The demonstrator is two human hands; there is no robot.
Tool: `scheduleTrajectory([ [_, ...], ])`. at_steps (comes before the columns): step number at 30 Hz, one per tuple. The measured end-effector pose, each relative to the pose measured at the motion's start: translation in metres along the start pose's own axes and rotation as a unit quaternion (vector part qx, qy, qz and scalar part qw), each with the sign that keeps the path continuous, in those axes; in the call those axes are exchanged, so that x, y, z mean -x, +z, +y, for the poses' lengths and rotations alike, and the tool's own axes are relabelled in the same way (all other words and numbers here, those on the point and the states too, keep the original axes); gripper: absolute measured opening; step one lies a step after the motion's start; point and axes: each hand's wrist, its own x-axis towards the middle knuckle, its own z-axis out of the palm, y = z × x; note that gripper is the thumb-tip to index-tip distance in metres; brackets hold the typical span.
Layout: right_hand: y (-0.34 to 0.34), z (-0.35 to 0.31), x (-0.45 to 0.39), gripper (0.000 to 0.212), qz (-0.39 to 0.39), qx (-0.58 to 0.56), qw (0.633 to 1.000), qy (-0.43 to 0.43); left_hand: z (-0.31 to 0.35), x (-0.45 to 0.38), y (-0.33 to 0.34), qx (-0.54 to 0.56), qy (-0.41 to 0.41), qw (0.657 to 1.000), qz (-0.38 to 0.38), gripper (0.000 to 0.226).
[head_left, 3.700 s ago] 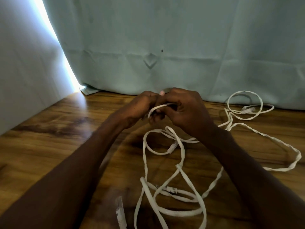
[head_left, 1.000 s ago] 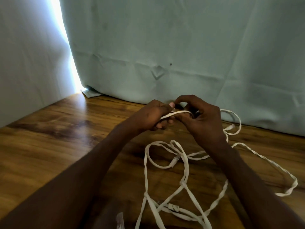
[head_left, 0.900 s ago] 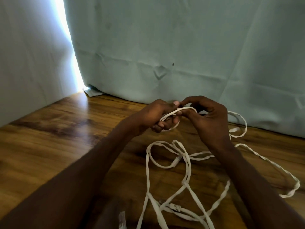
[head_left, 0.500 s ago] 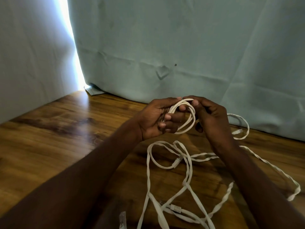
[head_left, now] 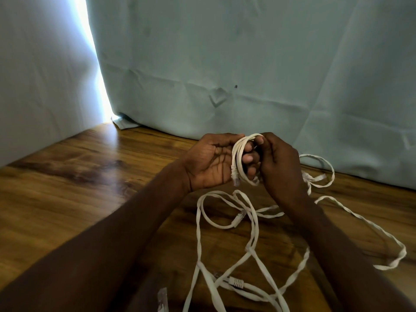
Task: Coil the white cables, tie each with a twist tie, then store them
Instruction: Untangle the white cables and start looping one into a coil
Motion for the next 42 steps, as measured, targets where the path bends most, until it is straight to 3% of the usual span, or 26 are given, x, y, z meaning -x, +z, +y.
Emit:
scheduleTrajectory([
  [6, -0.003, -0.006, 0.001, 0.02, -0.001, 0.17, 0.984, -0.047, -0.001, -0.001, -0.002, -0.032, -0.002, 0.999, 0.042, 0.039],
  [9, -0.007, -0.012, 0.001, 0.015, 0.024, 0.213, 0.975, -0.053, 0.0, -0.004, 0.005, -0.056, 0.01, 0.997, 0.043, 0.045],
  [11, -0.009, -0.013, 0.001, 0.015, 0.041, 0.215, 0.974, -0.052, -0.002, -0.006, 0.01, -0.083, 0.024, 0.995, 0.043, 0.038],
  [13, -0.008, -0.01, 0.001, 0.017, 0.035, 0.189, 0.981, -0.032, -0.005, -0.008, 0.012, -0.098, 0.04, 0.993, 0.055, 0.029],
  [19, -0.003, -0.004, 0.0, 0.031, 0.011, 0.037, 0.998, 0.046, -0.01, -0.009, 0.01, -0.136, 0.035, 0.983, 0.118, 0.041],
  [28, 0.0, -0.006, 0.001, 0.03, 0.063, -0.07, 0.993, 0.065, -0.004, -0.005, 0.012, -0.158, -0.014, 0.983, 0.095, 0.044],
  [38, 0.006, -0.011, -0.001, 0.038, 0.022, -0.252, 0.952, 0.17, -0.002, -0.004, 0.013, -0.171, 0.009, 0.978, 0.121, 0.048],
  [42, 0.004, -0.012, -0.003, 0.051, -0.017, -0.306, 0.931, 0.197, -0.004, -0.006, 0.013, -0.164, 0.008, 0.979, 0.12, 0.051],
])
